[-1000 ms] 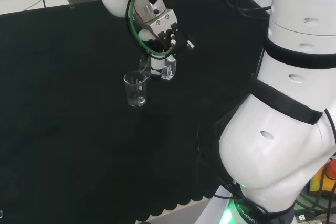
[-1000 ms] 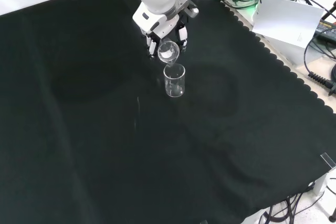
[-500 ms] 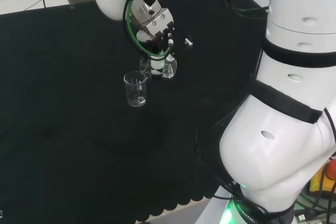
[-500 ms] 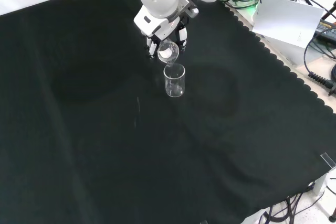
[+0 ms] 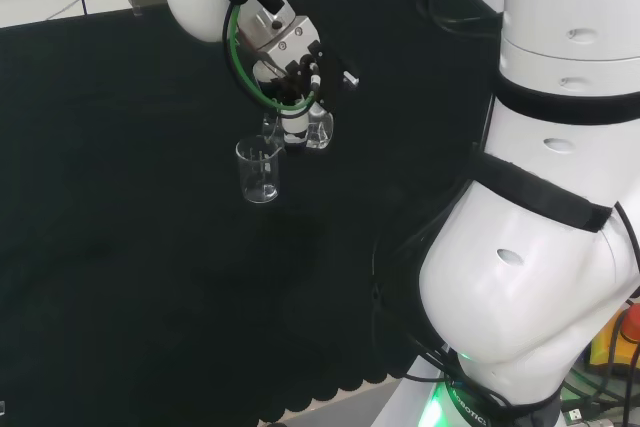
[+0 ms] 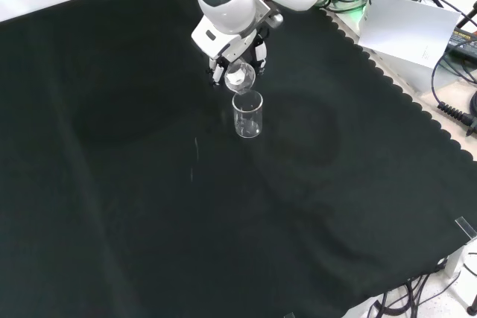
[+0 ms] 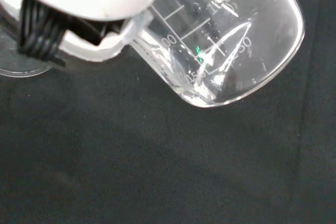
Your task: Pour the water from the handheld beaker into the one on the table.
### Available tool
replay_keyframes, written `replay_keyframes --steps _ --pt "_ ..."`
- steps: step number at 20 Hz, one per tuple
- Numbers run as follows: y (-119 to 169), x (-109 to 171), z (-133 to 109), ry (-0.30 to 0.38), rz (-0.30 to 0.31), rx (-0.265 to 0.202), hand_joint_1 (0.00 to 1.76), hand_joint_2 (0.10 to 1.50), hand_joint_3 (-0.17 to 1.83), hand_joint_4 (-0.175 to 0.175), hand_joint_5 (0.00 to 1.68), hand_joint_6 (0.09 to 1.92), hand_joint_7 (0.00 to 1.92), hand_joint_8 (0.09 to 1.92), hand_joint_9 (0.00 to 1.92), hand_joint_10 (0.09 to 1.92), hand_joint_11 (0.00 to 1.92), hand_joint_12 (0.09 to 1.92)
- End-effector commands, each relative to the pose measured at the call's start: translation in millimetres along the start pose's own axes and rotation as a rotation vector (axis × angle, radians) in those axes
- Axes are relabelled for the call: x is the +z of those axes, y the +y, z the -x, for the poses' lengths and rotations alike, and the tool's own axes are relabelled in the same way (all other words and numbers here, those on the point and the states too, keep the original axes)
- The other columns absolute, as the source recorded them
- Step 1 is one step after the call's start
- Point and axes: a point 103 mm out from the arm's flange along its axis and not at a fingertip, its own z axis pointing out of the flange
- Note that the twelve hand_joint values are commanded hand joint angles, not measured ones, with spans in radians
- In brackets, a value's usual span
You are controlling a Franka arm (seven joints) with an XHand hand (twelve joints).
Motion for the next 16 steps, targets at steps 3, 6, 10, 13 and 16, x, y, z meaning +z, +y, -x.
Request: replay_keyframes --steps 3,6,10,13,16 --pt "-2 -7 -9 -0.049 -0.019 0.008 1.12 0.55 0.94 0.175 1.20 0.96 1.50 0.67 1.68 0.12 1.40 0.71" --pt "-4 -12 -12 -0.061 -0.027 0.012 1.12 0.55 0.94 0.175 1.19 0.96 1.50 0.68 1.68 0.12 1.40 0.71" --pt "-7 -19 -15 -0.084 -0.021 0.019 1.12 0.55 0.94 0.175 1.19 0.96 1.50 0.68 1.68 0.12 1.40 0.71" --pt "-9 -21 -17 -0.114 -0.018 0.023 1.12 0.55 0.94 0.175 1.19 0.96 1.50 0.68 1.68 0.12 1.40 0.71" --pt "-9 -23 -19 -0.135 -0.021 0.029 1.12 0.55 0.94 0.175 1.19 0.96 1.50 0.68 1.68 0.13 1.40 0.71"
